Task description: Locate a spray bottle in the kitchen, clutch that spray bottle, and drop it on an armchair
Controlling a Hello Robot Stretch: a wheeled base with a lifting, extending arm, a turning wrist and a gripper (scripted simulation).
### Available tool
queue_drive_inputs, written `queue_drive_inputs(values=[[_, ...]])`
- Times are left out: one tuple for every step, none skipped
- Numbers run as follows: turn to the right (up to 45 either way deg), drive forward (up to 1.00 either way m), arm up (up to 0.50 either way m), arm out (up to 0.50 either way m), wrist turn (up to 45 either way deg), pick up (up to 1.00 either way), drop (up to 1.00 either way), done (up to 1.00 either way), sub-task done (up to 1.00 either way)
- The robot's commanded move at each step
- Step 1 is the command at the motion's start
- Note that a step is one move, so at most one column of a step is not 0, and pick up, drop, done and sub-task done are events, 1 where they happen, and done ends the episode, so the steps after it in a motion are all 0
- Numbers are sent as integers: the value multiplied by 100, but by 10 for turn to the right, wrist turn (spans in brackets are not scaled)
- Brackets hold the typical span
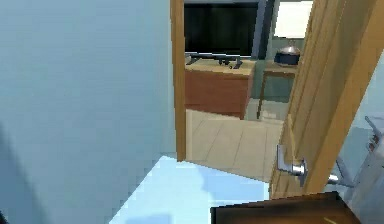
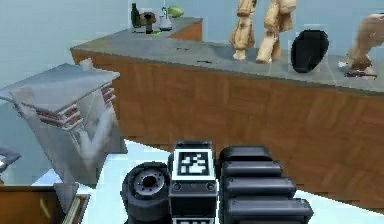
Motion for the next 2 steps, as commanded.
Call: queue_drive_inputs(values=[[0, 55, 0, 0, 0, 0, 0, 0, 0], [120, 0, 0, 0, 0, 0, 0, 0, 0]])
